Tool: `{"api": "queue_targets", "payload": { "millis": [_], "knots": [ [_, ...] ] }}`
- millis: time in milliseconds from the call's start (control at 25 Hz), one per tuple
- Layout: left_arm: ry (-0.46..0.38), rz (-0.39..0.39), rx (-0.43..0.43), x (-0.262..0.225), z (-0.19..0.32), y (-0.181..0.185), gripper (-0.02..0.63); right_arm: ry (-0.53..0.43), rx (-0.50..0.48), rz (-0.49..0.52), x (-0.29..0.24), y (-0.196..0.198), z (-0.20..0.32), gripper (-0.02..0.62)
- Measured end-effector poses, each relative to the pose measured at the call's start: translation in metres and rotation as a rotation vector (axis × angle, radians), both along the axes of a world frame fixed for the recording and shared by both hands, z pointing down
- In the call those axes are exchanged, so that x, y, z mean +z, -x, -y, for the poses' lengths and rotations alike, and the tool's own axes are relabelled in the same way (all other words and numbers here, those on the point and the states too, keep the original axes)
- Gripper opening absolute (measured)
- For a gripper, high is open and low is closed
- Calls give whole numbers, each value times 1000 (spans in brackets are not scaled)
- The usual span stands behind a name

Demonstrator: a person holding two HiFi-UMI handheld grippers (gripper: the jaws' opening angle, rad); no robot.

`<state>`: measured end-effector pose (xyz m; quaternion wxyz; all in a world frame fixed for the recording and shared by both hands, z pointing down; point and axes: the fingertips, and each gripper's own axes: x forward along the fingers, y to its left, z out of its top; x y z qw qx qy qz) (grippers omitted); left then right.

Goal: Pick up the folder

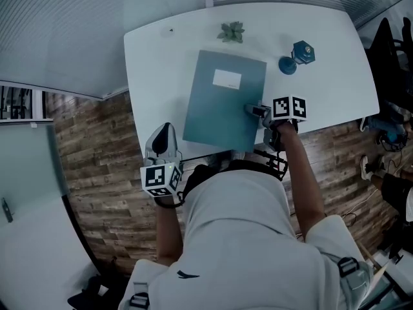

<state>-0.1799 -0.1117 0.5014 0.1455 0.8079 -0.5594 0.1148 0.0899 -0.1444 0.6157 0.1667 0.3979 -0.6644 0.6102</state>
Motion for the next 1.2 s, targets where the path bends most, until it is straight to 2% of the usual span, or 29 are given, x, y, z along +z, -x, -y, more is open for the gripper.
{"api": "queue_targets", "payload": {
  "millis": [80,160,280,640,760,880,960,1080,1200],
  "knots": [
    [24,-7,17,7,-3,-1,6,34,20,75,4,0,-1,350],
    [42,-18,24,13,-4,-1,7,46,20,107,4,-1,-1,344],
    [71,-49,26,19,-3,2,8,52,12,98,5,0,-1,342],
    [210,-199,88,39,24,-3,70,52,17,101,6,0,-1,339],
    [290,-244,178,48,39,-20,159,51,16,104,6,0,-1,339],
    [382,-256,301,62,53,-44,279,51,19,107,6,0,-1,336],
    [430,-255,349,71,66,-56,296,48,22,111,6,0,-1,334],
    [510,-276,369,84,84,-65,314,47,26,120,6,-1,-1,330],
    [641,-276,432,102,90,-80,380,49,19,127,6,0,0,326]
  ]
}}
